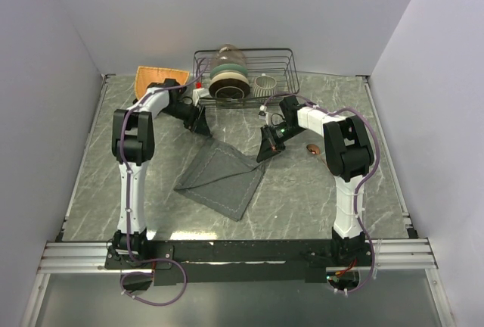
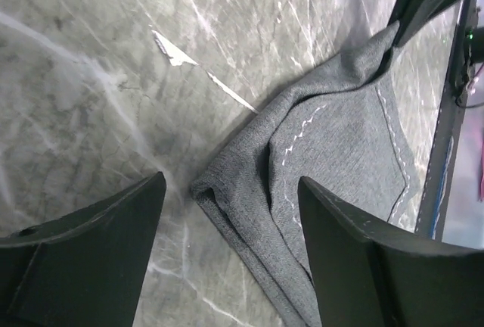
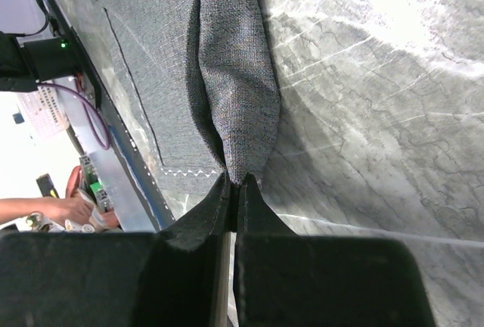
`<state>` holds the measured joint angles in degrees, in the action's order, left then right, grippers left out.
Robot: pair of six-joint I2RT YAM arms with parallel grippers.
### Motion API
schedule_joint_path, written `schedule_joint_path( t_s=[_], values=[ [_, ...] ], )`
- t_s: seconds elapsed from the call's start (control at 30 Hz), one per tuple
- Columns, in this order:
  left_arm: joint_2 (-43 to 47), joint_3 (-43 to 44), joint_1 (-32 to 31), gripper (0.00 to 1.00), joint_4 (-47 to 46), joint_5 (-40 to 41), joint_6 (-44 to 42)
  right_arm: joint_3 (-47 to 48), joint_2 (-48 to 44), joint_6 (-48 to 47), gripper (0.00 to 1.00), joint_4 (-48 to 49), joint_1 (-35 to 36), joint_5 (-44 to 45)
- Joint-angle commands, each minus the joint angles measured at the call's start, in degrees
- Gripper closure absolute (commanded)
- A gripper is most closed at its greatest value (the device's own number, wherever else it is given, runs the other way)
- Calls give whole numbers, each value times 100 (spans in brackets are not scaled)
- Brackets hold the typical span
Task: Fold the napkin into a case and place the utensils inside
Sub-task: Pick up the upper triangle-folded napkin from the center of the board.
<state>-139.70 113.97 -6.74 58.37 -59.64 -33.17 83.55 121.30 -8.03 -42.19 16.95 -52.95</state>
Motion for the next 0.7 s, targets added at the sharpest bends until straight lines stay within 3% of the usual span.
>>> schedule_joint_path(
  t_s=[0.0,0.3,0.53,0.67],
  values=[
    [65,-208,-90,24,472,40,-523,65,-379,-199,100,-34,45,48],
    [267,-788,-196,30,228,-92,-463,100,-379,-304,100,-87,54,57],
    [619,-1360,-284,34,-878,-83,484,109,-396,-330,100,-113,80,57],
    [514,-1203,-284,36,-1213,-101,776,109,-379,-357,100,-131,89,65]
  ],
)
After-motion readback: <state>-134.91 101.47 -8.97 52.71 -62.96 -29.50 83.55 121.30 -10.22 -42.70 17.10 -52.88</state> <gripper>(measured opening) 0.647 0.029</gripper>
